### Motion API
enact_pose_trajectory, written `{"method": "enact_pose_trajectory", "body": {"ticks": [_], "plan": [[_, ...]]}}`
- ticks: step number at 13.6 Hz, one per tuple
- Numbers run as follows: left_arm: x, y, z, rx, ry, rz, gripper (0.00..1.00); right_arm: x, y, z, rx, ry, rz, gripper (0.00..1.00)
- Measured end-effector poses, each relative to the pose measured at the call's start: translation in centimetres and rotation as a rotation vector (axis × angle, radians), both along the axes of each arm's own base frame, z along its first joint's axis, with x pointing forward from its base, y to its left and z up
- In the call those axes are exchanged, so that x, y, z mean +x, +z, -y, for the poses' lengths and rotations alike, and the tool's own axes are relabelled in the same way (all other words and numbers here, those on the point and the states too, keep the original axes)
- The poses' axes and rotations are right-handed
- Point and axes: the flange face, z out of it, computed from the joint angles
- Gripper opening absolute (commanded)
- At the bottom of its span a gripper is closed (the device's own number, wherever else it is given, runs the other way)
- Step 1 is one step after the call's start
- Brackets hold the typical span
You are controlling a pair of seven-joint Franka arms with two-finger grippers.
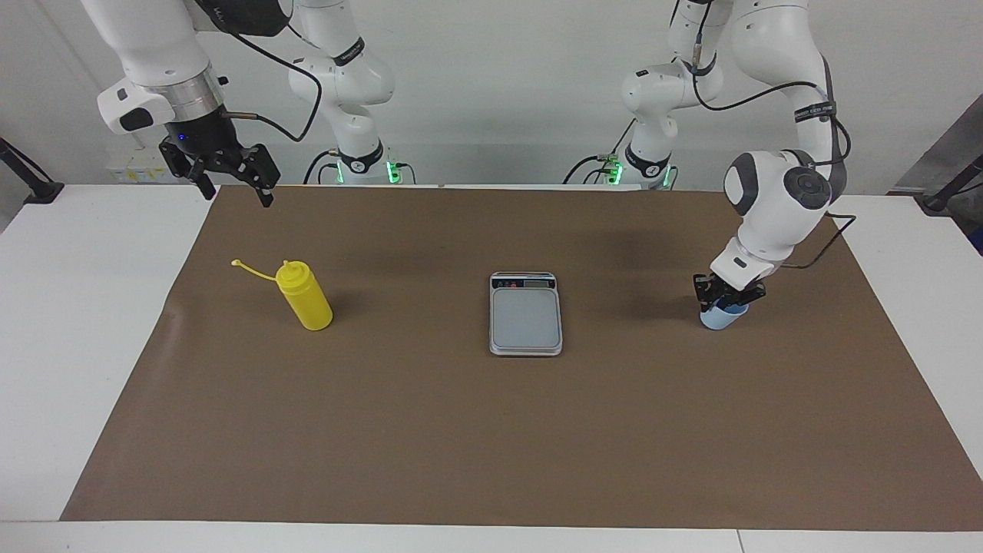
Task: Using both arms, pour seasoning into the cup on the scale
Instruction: 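Close the left gripper around the light blue cup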
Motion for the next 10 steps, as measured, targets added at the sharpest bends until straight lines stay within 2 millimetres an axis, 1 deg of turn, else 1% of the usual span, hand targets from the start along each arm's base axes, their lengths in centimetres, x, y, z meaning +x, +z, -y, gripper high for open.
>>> {"method": "enact_pose_trajectory", "body": {"ticks": [6,10], "plan": [[0.01,0.17,0.00,0.001,-0.001,0.004,0.06,-0.04,0.06,0.01,0.000,0.000,0.001,1.00],[0.13,0.68,0.10,0.002,-0.004,0.014,0.04,-0.05,0.07,0.01,0.000,0.000,0.001,1.00]]}}
